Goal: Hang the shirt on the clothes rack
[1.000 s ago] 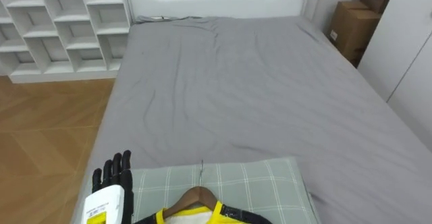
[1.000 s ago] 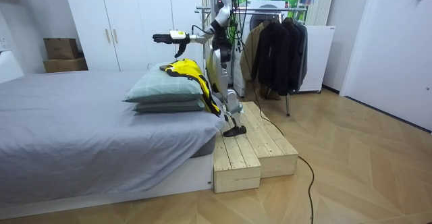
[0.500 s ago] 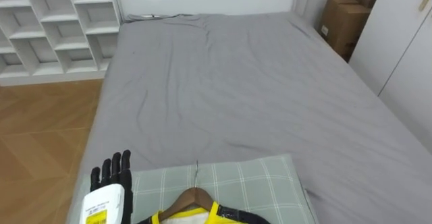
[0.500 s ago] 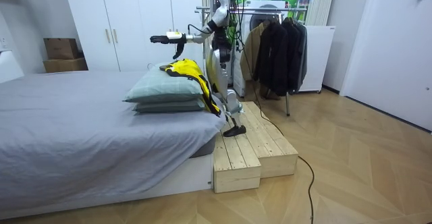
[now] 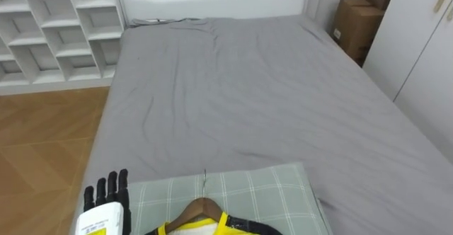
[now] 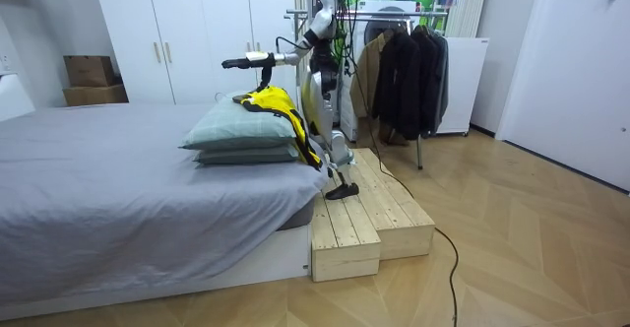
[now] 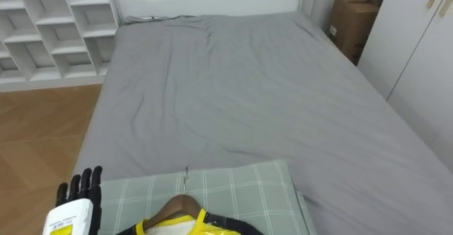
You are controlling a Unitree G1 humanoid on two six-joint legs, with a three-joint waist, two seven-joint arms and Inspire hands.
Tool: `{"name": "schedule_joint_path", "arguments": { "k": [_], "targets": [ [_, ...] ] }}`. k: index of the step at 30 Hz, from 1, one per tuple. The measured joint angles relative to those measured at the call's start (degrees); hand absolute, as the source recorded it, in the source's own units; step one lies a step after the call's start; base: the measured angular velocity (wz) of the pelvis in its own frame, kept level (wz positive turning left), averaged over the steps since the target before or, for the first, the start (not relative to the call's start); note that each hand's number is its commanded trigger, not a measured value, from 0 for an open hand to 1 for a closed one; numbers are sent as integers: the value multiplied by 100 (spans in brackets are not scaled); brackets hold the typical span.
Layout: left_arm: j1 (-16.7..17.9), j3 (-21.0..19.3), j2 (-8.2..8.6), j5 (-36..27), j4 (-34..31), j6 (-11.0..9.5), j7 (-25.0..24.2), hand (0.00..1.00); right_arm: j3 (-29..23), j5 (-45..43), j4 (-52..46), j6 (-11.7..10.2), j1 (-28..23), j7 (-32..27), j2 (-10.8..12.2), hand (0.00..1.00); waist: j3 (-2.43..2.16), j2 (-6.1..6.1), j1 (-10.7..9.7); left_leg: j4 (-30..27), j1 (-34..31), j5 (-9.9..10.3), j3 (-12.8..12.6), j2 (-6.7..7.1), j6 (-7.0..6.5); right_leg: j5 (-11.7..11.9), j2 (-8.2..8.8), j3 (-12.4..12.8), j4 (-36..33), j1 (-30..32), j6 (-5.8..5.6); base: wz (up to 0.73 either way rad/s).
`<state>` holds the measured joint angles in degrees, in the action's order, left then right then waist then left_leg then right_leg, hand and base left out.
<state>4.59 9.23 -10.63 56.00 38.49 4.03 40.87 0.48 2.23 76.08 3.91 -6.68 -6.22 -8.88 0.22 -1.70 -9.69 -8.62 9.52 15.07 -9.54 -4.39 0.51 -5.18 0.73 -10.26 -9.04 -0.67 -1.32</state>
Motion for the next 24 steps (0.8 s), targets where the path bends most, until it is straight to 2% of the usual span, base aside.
{"name": "schedule_joint_path", "arguments": {
  "k": [9,13,20,24],
  "targets": [
    [-51,0,8,-17,460,93,3,0,224,-46,44,199,169,-12,-3,0,7,-5,-99,-14,-39,-1,-59,7,-1,0,4,88,-120,127,2,-3],
    [-194,1,79,-17,693,93,4,0,281,-48,49,247,227,-11,-2,0,11,-10,-103,-11,-107,-1,-95,15,-1,-1,4,136,-151,226,2,-6],
    [-205,15,176,-6,696,112,10,0,514,-55,46,255,339,-65,-3,0,20,-38,-97,-37,-307,-5,-121,12,-8,0,3,147,-175,430,3,-2],
    [-246,255,233,-24,705,184,12,0,532,-47,19,244,531,-73,-4,0,29,-22,-113,-51,-453,-9,-97,9,-10,2,14,67,-179,560,7,4]
  ]
}}
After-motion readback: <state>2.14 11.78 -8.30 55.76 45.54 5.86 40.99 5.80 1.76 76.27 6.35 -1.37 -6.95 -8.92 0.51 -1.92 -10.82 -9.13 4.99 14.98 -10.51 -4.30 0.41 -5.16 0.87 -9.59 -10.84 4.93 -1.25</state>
